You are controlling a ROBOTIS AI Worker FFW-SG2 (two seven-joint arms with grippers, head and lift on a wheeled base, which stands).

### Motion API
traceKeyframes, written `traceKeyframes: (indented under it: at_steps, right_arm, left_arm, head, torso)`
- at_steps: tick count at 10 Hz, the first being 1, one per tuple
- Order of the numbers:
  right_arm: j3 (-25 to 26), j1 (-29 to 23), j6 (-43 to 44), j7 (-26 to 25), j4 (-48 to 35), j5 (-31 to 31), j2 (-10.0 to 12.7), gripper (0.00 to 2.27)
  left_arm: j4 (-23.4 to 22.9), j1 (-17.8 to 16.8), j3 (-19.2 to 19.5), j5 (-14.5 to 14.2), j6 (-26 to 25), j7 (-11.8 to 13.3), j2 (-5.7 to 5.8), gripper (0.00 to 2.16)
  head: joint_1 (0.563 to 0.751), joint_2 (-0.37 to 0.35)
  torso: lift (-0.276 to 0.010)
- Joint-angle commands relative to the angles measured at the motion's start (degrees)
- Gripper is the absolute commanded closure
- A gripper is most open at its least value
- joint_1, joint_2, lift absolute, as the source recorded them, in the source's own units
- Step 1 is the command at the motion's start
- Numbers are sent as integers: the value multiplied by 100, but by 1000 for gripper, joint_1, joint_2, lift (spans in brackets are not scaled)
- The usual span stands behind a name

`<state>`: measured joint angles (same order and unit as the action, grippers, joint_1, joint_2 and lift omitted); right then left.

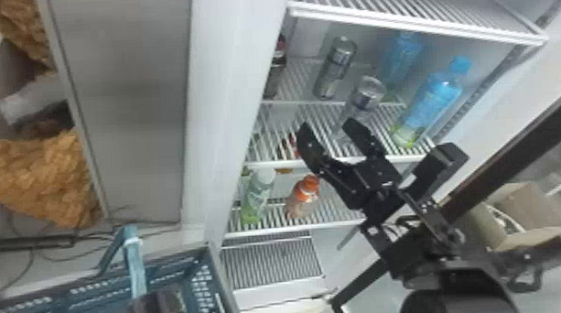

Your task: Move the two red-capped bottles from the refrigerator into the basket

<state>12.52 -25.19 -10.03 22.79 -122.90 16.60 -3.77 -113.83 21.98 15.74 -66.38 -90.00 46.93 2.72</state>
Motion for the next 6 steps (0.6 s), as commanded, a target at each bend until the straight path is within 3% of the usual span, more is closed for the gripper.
traceKeyframes:
  at_steps: [1, 6]
  right_arm:
    - [-144, 171, 33, -56, 175, -15, -27, 110]
    - [-635, 747, 47, -530, 611, -60, -150, 104]
  left_arm:
    - [0, 9, 3, 0, -3, 0, 9, 1204]
    - [0, -5, -43, -11, -3, -9, 35, 1204]
  head:
    - [695, -346]
    - [695, -297]
  torso:
    - [0]
    - [0]
